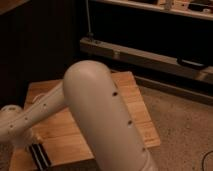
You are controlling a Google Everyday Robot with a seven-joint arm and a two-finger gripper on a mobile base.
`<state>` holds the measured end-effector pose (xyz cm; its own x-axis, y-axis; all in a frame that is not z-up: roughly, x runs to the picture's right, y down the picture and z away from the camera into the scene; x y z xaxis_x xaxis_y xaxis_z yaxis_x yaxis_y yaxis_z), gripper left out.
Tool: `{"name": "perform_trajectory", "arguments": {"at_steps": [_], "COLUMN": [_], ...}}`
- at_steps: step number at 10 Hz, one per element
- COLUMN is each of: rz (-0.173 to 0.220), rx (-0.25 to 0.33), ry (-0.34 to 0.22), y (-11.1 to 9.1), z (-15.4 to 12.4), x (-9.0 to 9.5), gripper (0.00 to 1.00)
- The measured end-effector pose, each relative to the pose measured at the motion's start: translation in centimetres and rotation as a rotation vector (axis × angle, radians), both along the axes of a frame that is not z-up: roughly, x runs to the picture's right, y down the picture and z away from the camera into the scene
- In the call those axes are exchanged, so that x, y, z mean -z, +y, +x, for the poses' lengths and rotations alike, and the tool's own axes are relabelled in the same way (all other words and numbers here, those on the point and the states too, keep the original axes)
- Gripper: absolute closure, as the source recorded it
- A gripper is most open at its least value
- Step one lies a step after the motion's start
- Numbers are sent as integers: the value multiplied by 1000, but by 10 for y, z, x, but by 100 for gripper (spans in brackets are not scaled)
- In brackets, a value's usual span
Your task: Place the eraser on the white sponge
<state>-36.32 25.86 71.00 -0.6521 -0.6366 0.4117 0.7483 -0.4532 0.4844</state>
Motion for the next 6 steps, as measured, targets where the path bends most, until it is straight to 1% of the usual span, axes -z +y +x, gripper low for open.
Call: {"name": "perform_trajectory", "arguments": {"at_steps": [2,4,6], "rz": [33,53,65], "rx": [-24,-49,-75], "ry": [0,11,42], "y": [-55,-99,-140], "z": [38,70,104], "x": [0,-6,-17], "gripper": [100,100,100]}}
